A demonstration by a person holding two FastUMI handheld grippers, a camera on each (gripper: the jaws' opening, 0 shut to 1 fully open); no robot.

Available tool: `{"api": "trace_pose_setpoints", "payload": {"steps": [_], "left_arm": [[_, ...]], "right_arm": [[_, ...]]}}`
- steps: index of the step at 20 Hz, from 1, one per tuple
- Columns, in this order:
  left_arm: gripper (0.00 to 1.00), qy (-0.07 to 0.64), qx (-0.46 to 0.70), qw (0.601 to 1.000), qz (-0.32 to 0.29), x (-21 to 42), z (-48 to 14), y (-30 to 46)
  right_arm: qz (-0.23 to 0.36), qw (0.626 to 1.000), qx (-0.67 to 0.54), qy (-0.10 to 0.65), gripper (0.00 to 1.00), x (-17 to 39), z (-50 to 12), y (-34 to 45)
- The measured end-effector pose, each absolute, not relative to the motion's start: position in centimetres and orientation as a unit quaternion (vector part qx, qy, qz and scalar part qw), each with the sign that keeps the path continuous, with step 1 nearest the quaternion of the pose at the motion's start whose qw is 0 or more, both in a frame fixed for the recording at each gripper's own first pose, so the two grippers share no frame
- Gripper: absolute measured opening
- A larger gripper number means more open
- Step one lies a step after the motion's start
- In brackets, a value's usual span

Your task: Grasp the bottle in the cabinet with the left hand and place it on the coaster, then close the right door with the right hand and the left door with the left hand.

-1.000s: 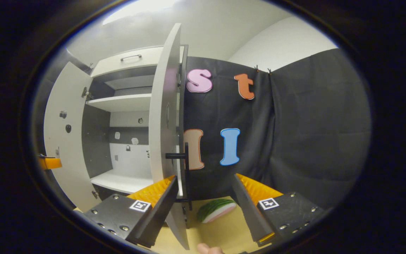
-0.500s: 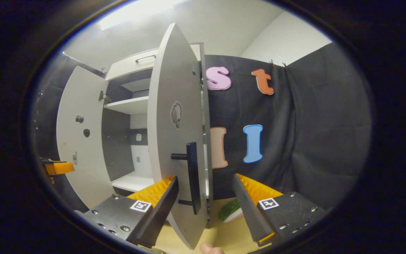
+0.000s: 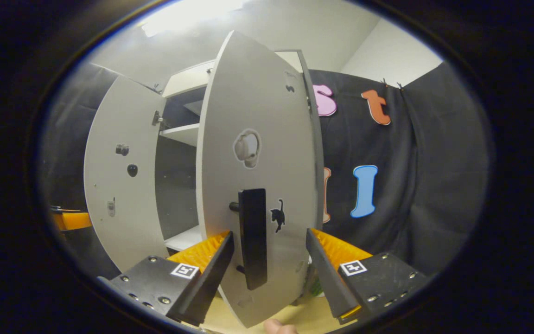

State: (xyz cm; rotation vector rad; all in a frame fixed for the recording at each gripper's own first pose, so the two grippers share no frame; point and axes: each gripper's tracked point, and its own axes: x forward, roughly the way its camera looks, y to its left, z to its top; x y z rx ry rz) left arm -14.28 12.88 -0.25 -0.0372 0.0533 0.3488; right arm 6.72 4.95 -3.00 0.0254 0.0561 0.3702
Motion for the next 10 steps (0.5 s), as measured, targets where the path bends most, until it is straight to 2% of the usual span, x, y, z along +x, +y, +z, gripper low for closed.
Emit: {"api": "trace_pose_setpoints", "payload": {"steps": [10], "left_arm": [[0.95,0.028,-0.019,0.974,0.225,-17.8,-0.4,16.2]], "right_arm": [[0.214,0.976,0.023,0.022,0.95,5.7,-2.5,8.8]]}}
